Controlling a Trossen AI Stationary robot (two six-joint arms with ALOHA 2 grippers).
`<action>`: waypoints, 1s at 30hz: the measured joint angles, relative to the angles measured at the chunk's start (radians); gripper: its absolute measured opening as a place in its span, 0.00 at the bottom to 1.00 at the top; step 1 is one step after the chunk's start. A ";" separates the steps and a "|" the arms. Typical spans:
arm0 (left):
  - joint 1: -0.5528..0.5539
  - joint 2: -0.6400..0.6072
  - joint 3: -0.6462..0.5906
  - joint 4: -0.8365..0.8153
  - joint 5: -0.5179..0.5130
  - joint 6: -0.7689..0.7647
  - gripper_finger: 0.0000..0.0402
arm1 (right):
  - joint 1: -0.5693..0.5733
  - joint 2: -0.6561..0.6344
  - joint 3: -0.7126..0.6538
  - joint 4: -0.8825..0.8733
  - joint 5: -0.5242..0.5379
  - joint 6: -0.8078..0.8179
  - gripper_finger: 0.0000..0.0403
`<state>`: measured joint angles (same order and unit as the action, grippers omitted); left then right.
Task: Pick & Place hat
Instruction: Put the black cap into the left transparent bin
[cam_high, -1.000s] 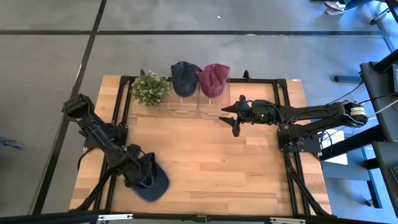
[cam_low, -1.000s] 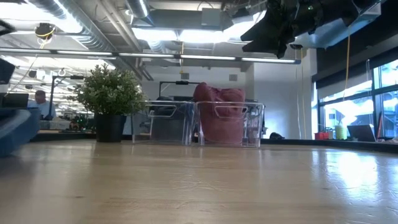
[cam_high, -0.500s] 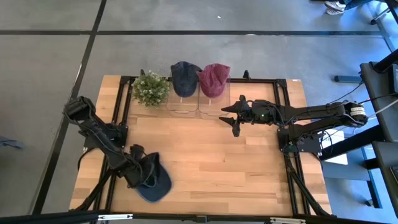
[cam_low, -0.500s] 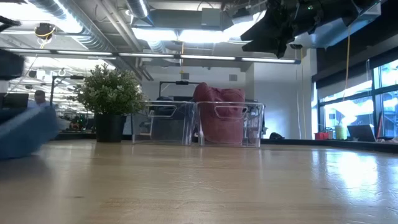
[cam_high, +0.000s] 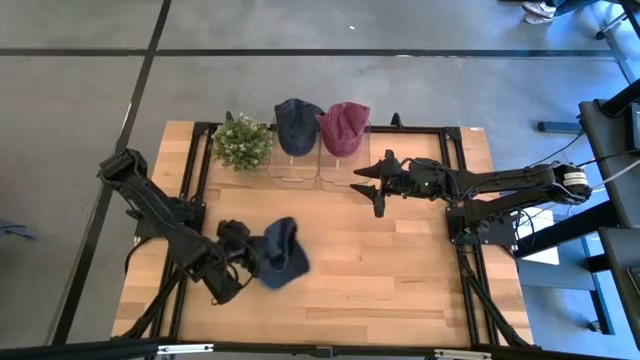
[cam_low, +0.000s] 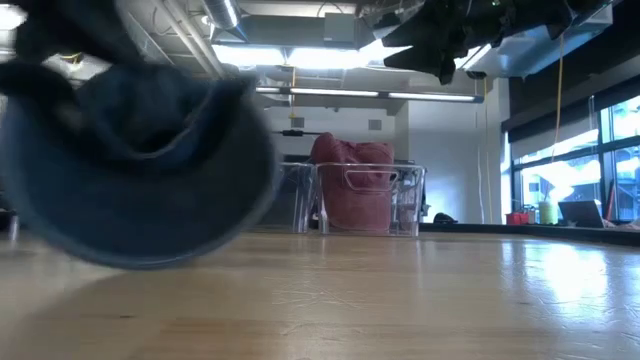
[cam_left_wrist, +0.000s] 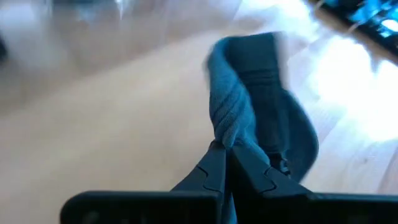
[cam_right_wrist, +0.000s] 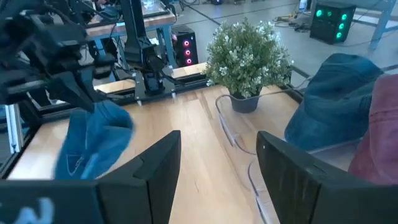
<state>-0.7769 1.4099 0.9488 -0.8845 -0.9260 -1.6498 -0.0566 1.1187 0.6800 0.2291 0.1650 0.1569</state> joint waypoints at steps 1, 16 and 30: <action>0.018 -0.004 0.026 0.000 -0.013 0.069 0.01 | 0.000 0.000 0.000 0.000 0.000 0.017 0.52; 0.275 -0.009 0.341 0.504 0.180 1.582 0.01 | 0.000 0.000 0.000 0.015 -0.142 0.149 0.52; 0.466 -0.010 0.405 0.660 0.782 2.471 0.01 | 0.000 0.000 0.000 0.067 -0.105 0.132 0.52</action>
<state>-0.3113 1.3994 1.3537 -0.2249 -0.1438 0.8213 -0.0570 1.1187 0.6800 0.2965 0.0602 0.2885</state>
